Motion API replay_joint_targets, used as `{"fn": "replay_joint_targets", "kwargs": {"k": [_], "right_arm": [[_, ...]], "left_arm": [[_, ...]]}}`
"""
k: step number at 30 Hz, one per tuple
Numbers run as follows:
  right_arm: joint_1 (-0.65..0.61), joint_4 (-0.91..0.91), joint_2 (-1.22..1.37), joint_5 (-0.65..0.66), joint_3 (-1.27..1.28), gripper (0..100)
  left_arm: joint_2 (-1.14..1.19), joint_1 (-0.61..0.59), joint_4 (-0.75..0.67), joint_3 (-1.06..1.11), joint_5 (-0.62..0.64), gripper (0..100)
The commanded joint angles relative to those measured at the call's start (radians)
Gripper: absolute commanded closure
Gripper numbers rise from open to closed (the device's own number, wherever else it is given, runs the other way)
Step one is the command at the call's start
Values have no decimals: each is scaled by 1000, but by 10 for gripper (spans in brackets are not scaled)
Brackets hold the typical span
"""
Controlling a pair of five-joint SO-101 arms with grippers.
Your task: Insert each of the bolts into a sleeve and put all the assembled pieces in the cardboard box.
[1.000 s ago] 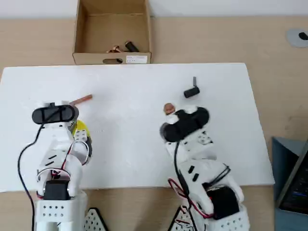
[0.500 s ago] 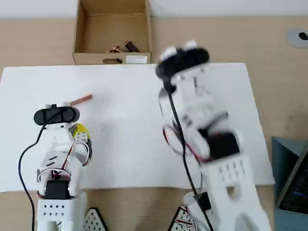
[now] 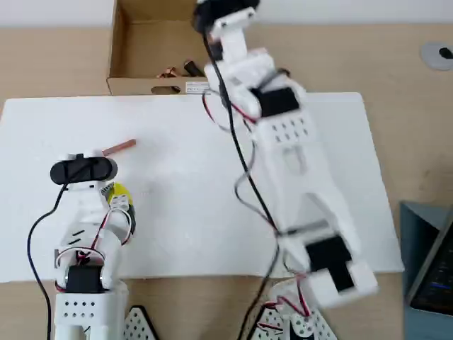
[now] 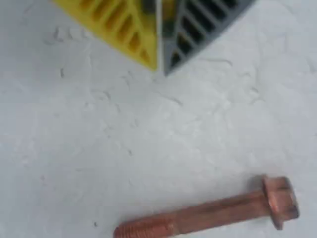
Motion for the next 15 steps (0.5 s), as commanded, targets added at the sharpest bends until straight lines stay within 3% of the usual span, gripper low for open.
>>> {"fn": "replay_joint_targets", "kwargs": {"k": [1, 9, 15], "right_arm": [[13, -84, 160, 44, -248, 989], [7, -107, 536, 163, -661, 989], [-25, -100, 750, 325, -892, 989]], "left_arm": [[-7, -9, 0, 12, 3, 995], [-7, -9, 0, 12, 3, 995], [-7, -11, 0, 12, 3, 995]]}}
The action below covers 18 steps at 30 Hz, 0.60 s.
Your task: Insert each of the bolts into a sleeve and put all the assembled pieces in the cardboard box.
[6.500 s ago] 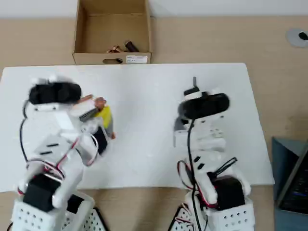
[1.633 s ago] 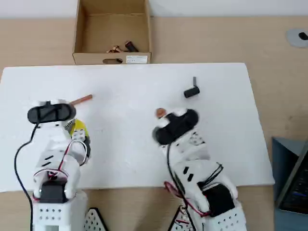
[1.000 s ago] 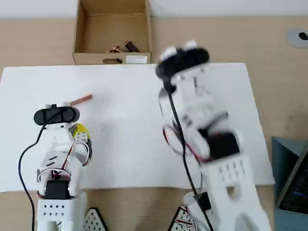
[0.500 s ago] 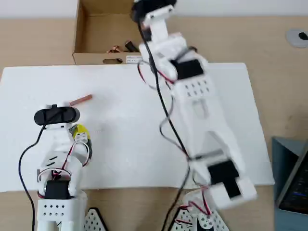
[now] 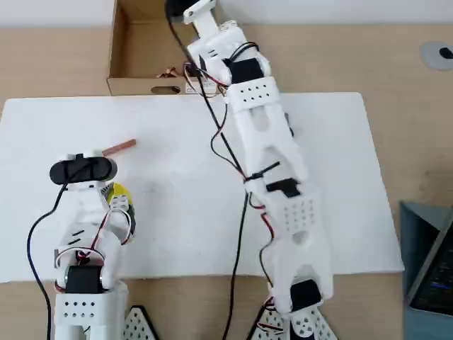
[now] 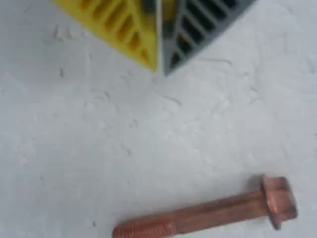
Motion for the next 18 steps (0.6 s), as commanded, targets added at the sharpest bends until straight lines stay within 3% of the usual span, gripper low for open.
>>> {"fn": "replay_joint_targets", "kwargs": {"k": [1, 8, 14, 18], "right_arm": [[-31, -21, 65, 89, -185, 987], [-61, 69, 189, 178, -315, 984], [-64, 137, 223, 206, -349, 853], [-64, 137, 225, 206, -348, 846]], "left_arm": [[-7, -9, 0, 12, 3, 995], [-7, -9, 2, 12, 3, 995], [-7, -9, 2, 12, 3, 995], [-7, -9, 2, 12, 3, 995]]}}
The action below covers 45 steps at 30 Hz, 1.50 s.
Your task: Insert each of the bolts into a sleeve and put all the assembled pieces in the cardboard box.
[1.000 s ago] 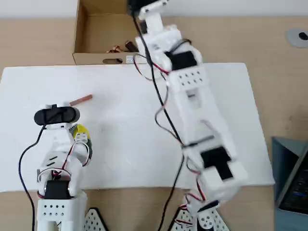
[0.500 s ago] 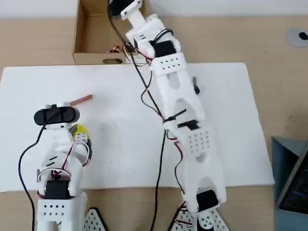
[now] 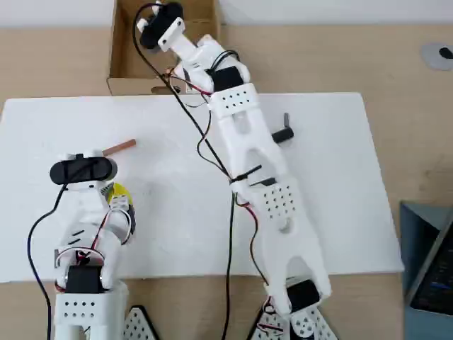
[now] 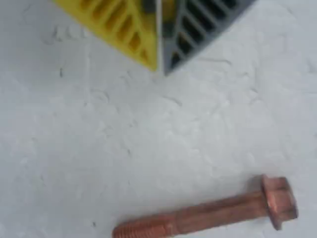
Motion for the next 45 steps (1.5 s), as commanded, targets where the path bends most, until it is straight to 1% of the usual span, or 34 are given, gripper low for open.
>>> {"fn": "replay_joint_targets", "kwargs": {"k": [1, 10, 13, 18, 30, 34, 45], "right_arm": [[-8, 2, -22, 9, -64, 846], [-2, 0, -27, 6, -65, 846], [4, 15, -28, 5, -104, 881], [7, 160, -22, 8, -249, 989], [21, 496, -25, 8, -533, 989], [31, 605, -44, 6, -542, 989], [31, 868, -239, 0, -541, 989]], "left_arm": [[-7, -9, 2, 12, 3, 995], [-7, -9, 2, 12, 3, 995], [-7, -9, 2, 12, 3, 995], [-7, -9, 2, 12, 3, 995], [-7, -9, 2, 12, 2, 995], [-7, -9, 2, 12, 2, 995], [-7, -9, 3, 12, 2, 995]]}}
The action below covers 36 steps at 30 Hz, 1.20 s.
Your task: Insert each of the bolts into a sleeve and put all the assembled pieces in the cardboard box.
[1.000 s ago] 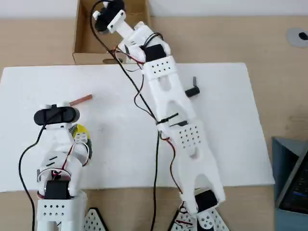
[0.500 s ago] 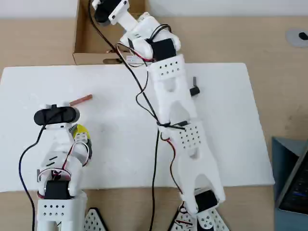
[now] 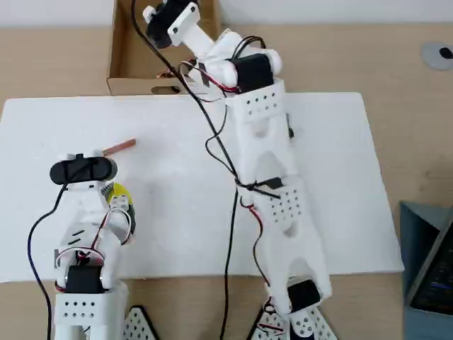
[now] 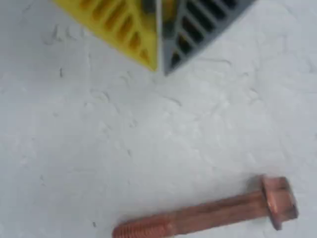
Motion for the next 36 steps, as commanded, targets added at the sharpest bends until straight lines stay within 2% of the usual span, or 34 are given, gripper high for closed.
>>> {"fn": "replay_joint_targets", "kwargs": {"k": [1, 6, 13, 16, 18, 23, 29, 36], "right_arm": [[19, 77, -131, -14, -47, 989], [50, 98, -202, -81, -44, 989], [99, 101, -272, -83, -19, 989], [136, 101, -329, -97, 99, 990], [170, 101, -394, -155, 206, 990], [231, 100, -581, -250, 587, 990], [274, 95, -719, -476, 914, 989], [286, 83, -728, -827, 1115, 989]], "left_arm": [[-7, -9, 3, 12, 2, 995], [-7, -9, 3, 12, 0, 995], [-7, -9, 3, 12, 0, 995], [-7, -9, 3, 12, 0, 995], [-7, -9, 3, 12, -2, 995], [-7, -9, 3, 12, -2, 995], [-7, -9, 3, 12, -2, 995], [-7, -9, 3, 12, -2, 995]]}}
